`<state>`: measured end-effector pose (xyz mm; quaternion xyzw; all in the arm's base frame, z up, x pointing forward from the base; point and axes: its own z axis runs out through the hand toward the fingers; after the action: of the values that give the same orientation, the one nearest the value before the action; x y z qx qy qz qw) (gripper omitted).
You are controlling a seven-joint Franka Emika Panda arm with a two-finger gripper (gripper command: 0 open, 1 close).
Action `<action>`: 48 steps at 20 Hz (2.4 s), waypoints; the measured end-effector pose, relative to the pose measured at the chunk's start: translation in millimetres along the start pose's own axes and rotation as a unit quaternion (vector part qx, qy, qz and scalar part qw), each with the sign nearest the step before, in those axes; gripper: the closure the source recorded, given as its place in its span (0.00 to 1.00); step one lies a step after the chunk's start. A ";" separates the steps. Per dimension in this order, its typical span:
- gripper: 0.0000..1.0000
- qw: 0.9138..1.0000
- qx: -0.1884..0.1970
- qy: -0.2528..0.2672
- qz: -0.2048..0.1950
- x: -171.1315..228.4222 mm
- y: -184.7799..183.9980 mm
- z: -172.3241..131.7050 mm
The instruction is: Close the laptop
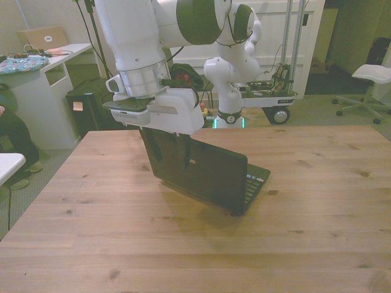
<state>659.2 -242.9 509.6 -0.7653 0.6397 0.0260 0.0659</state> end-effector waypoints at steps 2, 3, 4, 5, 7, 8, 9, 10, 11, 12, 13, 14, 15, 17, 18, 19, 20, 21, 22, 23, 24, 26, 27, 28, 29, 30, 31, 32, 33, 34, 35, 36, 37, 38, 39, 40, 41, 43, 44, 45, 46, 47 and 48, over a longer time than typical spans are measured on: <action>1.00 1.000 0.000 -0.001 0.000 -0.8 2.0 -1.7; 1.00 1.000 0.001 -0.001 0.001 -1.3 2.9 -3.0; 1.00 1.000 0.001 -0.001 0.001 -1.7 4.1 -4.4; 1.00 1.000 0.002 -0.001 0.002 -1.6 5.3 -6.0; 1.00 1.000 0.002 -0.001 0.004 1.3 8.0 -7.3; 1.00 1.000 0.002 -0.001 0.007 3.8 9.6 -7.1; 1.00 1.000 0.000 -0.002 0.009 6.7 11.5 -5.8; 1.00 1.000 -0.001 -0.003 0.012 9.8 13.8 -3.8; 1.00 1.000 -0.003 -0.004 0.015 12.2 15.6 -1.8; 1.00 1.000 -0.005 -0.005 0.016 13.6 16.7 0.1; 1.00 1.000 -0.006 -0.006 0.017 14.2 17.3 1.3; 1.00 1.000 -0.006 -0.006 0.016 13.9 17.2 1.8; 1.00 1.000 -0.006 -0.006 0.015 12.7 16.6 1.6; 1.00 1.000 -0.005 -0.007 0.012 8.4 14.6 0.0; 1.00 1.000 -0.004 -0.006 0.010 5.8 13.4 -1.2; 1.00 1.000 -0.003 -0.006 0.008 3.4 12.5 -2.4; 1.00 1.000 -0.003 -0.006 0.007 1.4 12.0 -3.1; 1.00 1.000 -0.005 -0.008 0.008 -0.6 11.6 -3.3; 1.00 1.000 -0.008 -0.009 0.009 -2.8 11.4 -3.1; 1.00 1.000 -0.010 -0.011 0.010 -5.3 11.2 -3.0; 1.00 1.000 -0.012 -0.012 0.010 -8.3 10.6 -3.3; 1.00 1.000 -0.013 -0.013 0.006 -16.9 8.8 -4.5; 1.00 1.000 -0.015 -0.013 0.004 -22.1 8.4 -4.7; 1.00 1.000 -0.016 -0.013 0.001 -27.2 8.1 -5.3; 1.00 1.000 -0.017 -0.013 0.000 -33.0 7.7 -6.3; 1.00 1.000 -0.019 -0.013 0.000 -38.2 7.8 -6.5; 1.00 1.000 -0.020 -0.014 -0.002 -44.2 7.8 -6.6; 1.00 1.000 -0.022 -0.015 -0.004 -51.1 7.8 -5.7; 1.00 1.000 -0.025 -0.016 -0.006 -57.6 8.0 -4.3; 1.00 0.999 -0.027 -0.018 -0.008 -64.7 8.1 -2.4; 1.00 0.999 -0.030 -0.020 -0.010 -71.8 7.8 1.2; 1.00 0.999 -0.031 -0.021 -0.011 -78.9 7.8 4.8; 1.00 0.999 -0.033 -0.022 -0.012 -85.4 8.1 9.2; 1.00 0.999 -0.035 -0.024 -0.013 -92.1 8.9 13.7; 1.00 0.999 -0.038 -0.026 -0.014 -98.3 10.6 17.9; 1.00 0.999 -0.041 -0.027 -0.016 -105.0 12.6 21.6; 1.00 0.998 -0.045 -0.031 -0.018 -112.2 15.7 25.2; 1.00 0.998 -0.050 -0.037 -0.024 -128.8 23.4 30.4; 1.00 0.997 -0.053 -0.041 -0.027 -137.8 28.6 33.2; 1.00 0.997 -0.057 -0.044 -0.026 -146.3 35.1 35.9; 1.00 0.997 -0.062 -0.047 -0.023 -154.6 42.7 39.9; 1.00 0.996 -0.066 -0.051 -0.022 -161.0 50.9 45.2; 1.00 0.996 -0.071 -0.054 -0.022 -165.5 60.0 52.0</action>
<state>572.8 -84.9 474.6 -0.7793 0.6150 0.1108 0.0466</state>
